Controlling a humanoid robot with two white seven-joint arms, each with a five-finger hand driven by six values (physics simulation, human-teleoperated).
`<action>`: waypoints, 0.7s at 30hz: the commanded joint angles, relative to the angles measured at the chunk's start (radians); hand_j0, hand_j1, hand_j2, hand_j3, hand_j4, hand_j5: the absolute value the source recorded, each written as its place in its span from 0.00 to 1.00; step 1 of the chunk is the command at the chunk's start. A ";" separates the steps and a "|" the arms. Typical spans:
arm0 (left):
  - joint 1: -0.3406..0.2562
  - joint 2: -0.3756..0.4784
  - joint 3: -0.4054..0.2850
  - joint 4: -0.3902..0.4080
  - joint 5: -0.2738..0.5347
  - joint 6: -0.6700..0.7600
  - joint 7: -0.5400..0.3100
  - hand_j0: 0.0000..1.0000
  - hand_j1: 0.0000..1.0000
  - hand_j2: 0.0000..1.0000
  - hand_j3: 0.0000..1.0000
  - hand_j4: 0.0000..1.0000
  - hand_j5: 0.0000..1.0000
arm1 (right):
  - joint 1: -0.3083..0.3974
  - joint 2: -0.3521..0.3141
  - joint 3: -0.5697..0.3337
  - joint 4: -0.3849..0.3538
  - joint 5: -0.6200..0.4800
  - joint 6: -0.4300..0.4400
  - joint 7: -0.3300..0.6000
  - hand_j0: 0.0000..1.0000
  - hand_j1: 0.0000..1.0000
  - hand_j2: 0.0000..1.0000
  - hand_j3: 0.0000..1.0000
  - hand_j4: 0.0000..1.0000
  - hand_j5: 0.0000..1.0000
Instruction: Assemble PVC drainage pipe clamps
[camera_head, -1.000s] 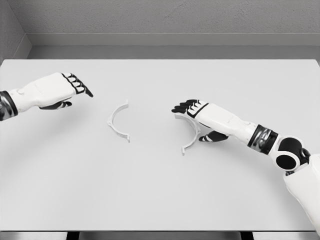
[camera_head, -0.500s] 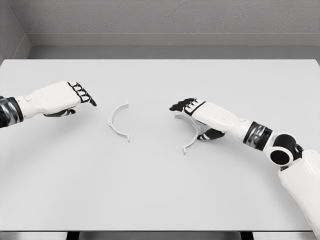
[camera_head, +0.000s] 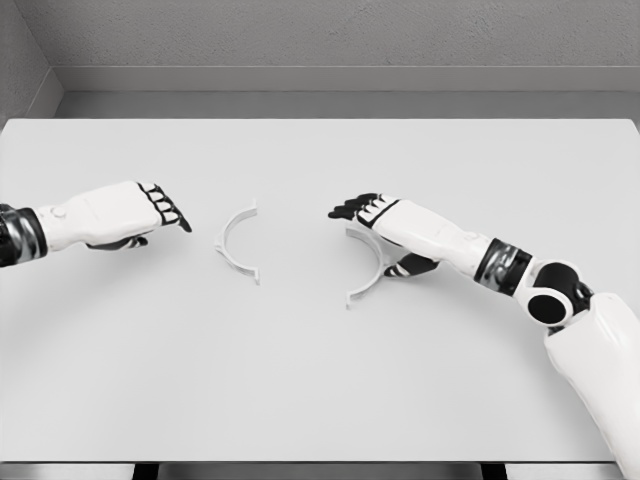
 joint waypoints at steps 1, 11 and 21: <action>0.000 -0.005 -0.013 0.000 0.005 0.001 -0.008 0.73 0.73 0.73 0.73 0.73 0.73 | 0.000 0.005 0.004 0.004 -0.007 0.002 0.000 1.00 1.00 1.00 1.00 1.00 1.00; 0.006 -0.025 -0.027 -0.015 0.005 0.001 -0.023 0.73 0.73 0.73 0.73 0.73 0.73 | -0.031 0.044 0.025 0.032 0.012 0.002 0.000 1.00 1.00 1.00 1.00 1.00 1.00; 0.005 -0.025 -0.042 -0.014 0.002 0.001 -0.025 0.74 0.74 0.74 0.74 0.74 0.74 | -0.063 0.077 0.051 0.067 0.020 0.002 0.000 1.00 1.00 1.00 1.00 1.00 1.00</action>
